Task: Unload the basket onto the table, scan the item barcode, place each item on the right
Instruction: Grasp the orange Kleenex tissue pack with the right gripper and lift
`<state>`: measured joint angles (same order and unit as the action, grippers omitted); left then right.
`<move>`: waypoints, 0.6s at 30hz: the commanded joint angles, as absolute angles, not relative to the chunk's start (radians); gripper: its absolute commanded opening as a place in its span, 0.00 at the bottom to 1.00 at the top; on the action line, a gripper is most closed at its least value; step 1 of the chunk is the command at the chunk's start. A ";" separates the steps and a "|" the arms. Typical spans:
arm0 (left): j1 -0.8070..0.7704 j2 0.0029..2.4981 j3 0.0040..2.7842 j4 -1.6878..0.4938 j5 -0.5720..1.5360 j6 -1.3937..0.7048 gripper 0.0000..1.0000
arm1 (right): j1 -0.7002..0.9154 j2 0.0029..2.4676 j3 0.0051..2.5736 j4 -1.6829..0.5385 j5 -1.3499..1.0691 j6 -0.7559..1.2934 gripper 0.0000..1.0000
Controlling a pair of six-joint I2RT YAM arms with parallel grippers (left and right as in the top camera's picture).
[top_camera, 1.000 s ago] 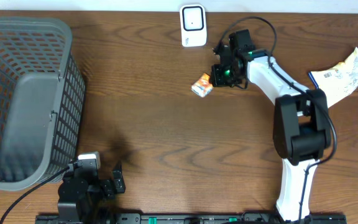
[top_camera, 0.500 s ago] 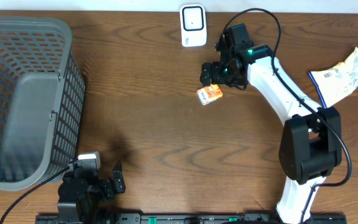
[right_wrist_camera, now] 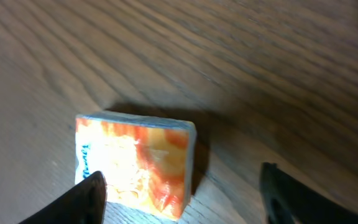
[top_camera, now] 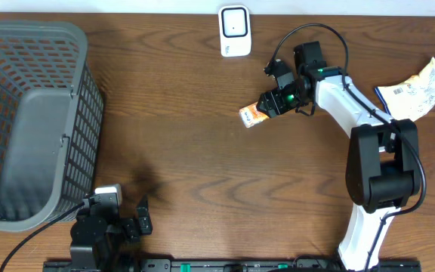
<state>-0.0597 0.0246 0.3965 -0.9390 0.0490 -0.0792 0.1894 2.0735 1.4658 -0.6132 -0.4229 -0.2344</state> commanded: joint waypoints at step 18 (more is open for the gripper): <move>-0.056 0.023 0.393 -0.942 0.044 -0.088 1.00 | 0.188 2.247 1.473 -0.597 -0.545 -0.228 0.01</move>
<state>-0.0597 0.0246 0.3965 -0.9390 0.0494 -0.0792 0.1844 2.1983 1.4925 -0.5640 -0.5999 -0.2905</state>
